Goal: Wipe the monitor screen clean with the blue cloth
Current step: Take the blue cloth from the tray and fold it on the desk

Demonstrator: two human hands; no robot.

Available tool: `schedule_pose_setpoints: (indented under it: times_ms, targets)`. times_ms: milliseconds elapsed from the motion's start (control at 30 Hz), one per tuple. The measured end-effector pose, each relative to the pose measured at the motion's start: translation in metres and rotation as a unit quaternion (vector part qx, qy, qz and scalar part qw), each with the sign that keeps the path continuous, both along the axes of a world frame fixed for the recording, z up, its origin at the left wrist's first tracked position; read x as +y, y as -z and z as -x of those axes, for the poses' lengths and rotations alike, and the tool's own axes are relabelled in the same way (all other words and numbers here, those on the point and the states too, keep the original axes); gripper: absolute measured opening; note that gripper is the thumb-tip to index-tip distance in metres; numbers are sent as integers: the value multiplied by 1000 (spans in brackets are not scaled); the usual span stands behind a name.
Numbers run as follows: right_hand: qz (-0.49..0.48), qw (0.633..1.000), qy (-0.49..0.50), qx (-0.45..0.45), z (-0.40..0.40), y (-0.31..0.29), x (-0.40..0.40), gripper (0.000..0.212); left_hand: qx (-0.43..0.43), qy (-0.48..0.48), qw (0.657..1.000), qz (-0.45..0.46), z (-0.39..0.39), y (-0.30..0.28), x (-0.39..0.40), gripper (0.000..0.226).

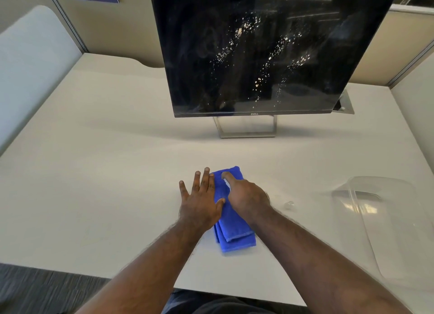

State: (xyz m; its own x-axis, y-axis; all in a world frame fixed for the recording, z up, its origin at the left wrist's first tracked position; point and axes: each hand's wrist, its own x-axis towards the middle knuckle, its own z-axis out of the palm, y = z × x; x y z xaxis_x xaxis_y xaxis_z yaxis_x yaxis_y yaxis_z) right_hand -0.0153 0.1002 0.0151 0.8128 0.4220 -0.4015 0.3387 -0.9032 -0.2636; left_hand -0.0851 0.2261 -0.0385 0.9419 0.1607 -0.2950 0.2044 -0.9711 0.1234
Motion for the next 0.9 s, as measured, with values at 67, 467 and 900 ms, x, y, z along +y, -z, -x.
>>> schedule_pose_setpoints:
  times_ms: [67,467,900]
  targets:
    - [-9,1000,-21,-7,2,1,2,54,0,0,1000,-1,0,0,0,76]
    - [37,999,20,11,-13,-1,-4,58,-10,-3,1000,5,-4,-1,1,78]
    - [12,1000,20,-14,-19,-4,-22,40,-3,2,1000,5,-7,-2,-2,78]
